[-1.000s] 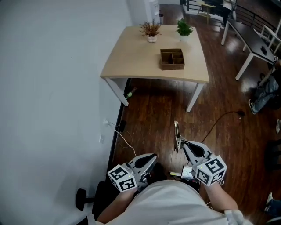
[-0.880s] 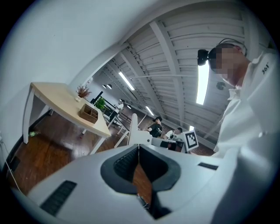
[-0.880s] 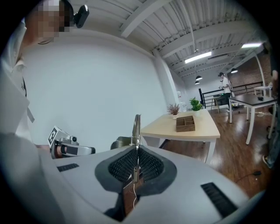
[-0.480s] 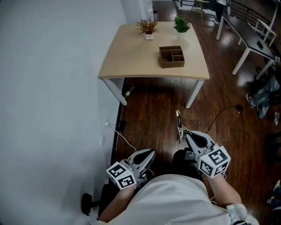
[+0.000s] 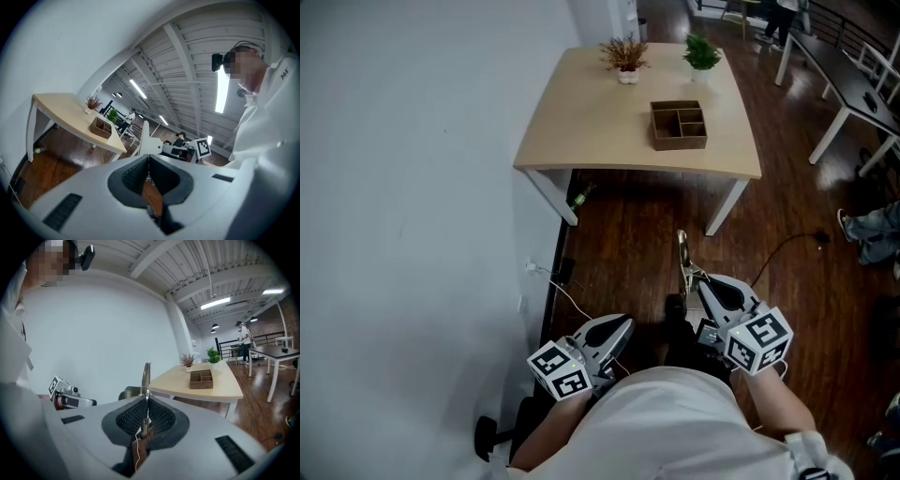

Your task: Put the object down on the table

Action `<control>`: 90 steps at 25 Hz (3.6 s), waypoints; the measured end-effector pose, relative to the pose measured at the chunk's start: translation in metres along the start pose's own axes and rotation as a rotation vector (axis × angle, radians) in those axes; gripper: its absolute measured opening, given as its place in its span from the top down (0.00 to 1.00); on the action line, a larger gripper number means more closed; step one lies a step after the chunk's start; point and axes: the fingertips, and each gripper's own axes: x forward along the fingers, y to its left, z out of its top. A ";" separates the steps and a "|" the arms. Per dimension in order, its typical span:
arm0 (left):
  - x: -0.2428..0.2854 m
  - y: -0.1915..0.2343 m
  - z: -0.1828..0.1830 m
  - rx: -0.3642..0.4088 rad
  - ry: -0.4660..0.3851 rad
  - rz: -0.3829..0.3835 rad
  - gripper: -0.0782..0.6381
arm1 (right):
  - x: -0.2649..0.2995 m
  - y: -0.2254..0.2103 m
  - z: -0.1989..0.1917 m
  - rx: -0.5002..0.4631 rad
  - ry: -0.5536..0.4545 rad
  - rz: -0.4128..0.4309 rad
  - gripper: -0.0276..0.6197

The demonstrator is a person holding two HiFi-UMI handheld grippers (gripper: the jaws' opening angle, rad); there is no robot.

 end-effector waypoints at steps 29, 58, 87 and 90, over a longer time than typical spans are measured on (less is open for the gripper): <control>0.217 0.107 0.096 -0.021 0.042 0.023 0.89 | 0.110 -0.212 0.047 0.075 0.070 0.020 0.93; 0.226 0.238 0.183 0.004 0.189 -0.320 0.89 | 0.229 -0.216 0.094 0.117 -0.004 -0.347 0.93; 0.428 0.323 0.199 0.065 0.293 -0.231 0.77 | 0.324 -0.415 0.124 0.015 0.046 -0.421 0.93; 0.438 0.324 0.198 0.060 0.299 -0.234 0.77 | 0.335 -0.424 0.123 0.003 0.060 -0.418 0.93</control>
